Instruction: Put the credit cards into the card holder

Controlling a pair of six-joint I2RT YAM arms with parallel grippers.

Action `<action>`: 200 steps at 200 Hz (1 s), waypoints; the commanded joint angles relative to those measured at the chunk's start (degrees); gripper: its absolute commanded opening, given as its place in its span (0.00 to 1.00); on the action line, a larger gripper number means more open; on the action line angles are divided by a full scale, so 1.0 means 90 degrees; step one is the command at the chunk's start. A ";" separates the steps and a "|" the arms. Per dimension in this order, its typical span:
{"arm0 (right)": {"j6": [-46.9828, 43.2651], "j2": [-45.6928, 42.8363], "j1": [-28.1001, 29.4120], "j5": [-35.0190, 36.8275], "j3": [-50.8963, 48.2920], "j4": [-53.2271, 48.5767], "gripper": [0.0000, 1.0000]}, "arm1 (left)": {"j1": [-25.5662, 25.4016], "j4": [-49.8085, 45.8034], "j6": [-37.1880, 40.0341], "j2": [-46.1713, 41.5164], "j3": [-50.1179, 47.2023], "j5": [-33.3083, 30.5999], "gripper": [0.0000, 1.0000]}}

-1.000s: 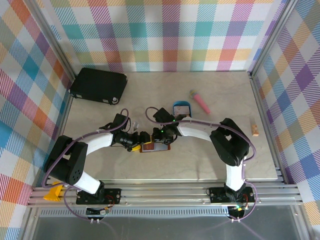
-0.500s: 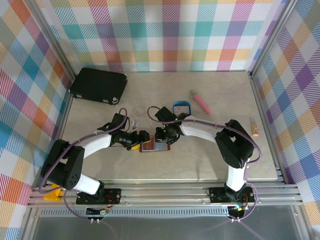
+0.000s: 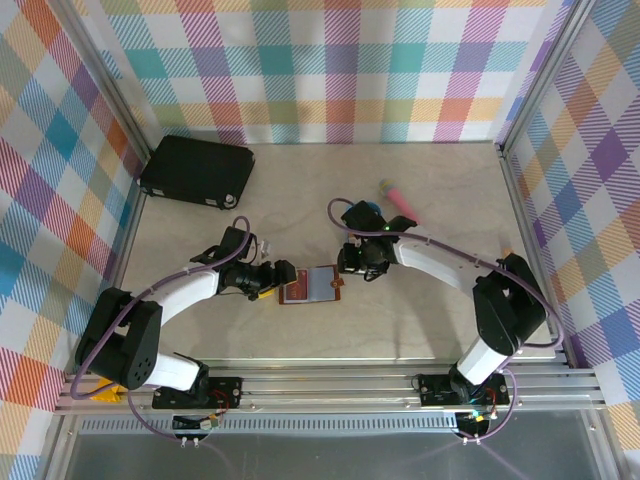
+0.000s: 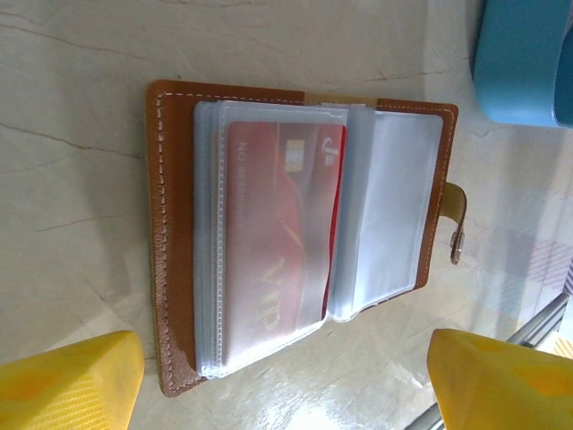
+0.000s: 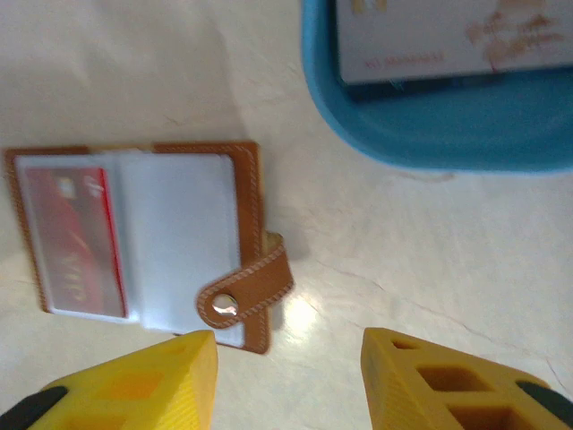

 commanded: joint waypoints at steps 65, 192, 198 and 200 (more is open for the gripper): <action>0.0309 0.0712 0.0343 -0.0245 0.0414 -0.0147 0.49 | 0.0150 -0.0056 -0.0271 -0.0246 -0.0200 -0.0055 0.83; 0.0236 0.0491 0.0108 -0.1155 -0.0183 0.0679 0.48 | 0.0160 0.0074 -0.0361 -0.0351 -0.0268 0.0026 0.83; 0.0313 0.0395 -0.0039 -0.1456 -0.0453 0.0962 0.47 | 0.0160 0.0088 -0.0355 -0.0352 -0.0279 0.0031 0.83; 0.0343 0.0363 -0.0092 -0.1538 -0.0529 0.1080 0.47 | 0.0160 0.0096 -0.0361 -0.0344 -0.0281 0.0039 0.83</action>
